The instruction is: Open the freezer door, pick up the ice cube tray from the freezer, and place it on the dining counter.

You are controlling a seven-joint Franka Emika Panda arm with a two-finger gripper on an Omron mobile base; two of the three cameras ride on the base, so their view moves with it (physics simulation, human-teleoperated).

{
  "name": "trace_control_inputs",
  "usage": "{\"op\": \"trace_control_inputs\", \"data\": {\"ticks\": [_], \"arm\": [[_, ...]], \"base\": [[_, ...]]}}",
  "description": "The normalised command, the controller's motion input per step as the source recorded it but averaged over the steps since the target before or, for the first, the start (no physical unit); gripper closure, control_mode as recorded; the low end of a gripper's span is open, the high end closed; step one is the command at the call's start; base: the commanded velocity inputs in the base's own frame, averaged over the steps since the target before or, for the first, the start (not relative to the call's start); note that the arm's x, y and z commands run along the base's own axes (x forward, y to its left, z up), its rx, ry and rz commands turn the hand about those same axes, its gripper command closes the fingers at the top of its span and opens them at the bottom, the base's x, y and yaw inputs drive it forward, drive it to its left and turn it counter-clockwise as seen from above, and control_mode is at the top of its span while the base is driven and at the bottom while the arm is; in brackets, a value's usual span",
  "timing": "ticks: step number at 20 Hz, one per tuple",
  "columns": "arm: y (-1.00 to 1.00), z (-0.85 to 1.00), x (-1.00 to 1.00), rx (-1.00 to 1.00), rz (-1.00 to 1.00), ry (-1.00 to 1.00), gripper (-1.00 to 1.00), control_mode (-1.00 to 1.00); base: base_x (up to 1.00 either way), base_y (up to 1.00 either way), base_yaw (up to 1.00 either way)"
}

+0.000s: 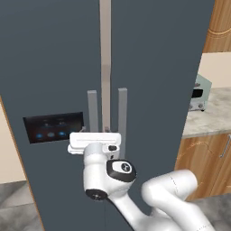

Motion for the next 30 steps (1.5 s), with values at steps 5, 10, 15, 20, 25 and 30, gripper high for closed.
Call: {"op": "trace_control_inputs", "data": {"ticks": [5, 10, 15, 20, 25, 30], "arm": [[0.15, 0.0, 0.29, 0.0, 0.0, 0.0, -1.0, -1.0], [-0.04, 0.0, 0.34, 0.0, 0.0, 0.0, -1.0, -1.0], [-0.06, 0.0, 0.32, 0.0, 0.0, 0.0, -1.0, -1.0], [0.0, 0.0, 0.35, 0.0, 0.0, 0.0, -1.0, -1.0], [0.0, 0.0, 0.14, 0.0, 0.0, 0.0, 1.0, -1.0], [0.0, 0.0, 0.0, 0.0, 0.0, 0.0, 1.0, -1.0]], "base": [[0.0, 0.0, 0.0], [0.0, 0.0, 0.0], [0.0, 0.0, 0.0], [0.0, 0.0, 0.0], [0.0, 0.0, 0.0], [0.0, 0.0, 0.0]]}}
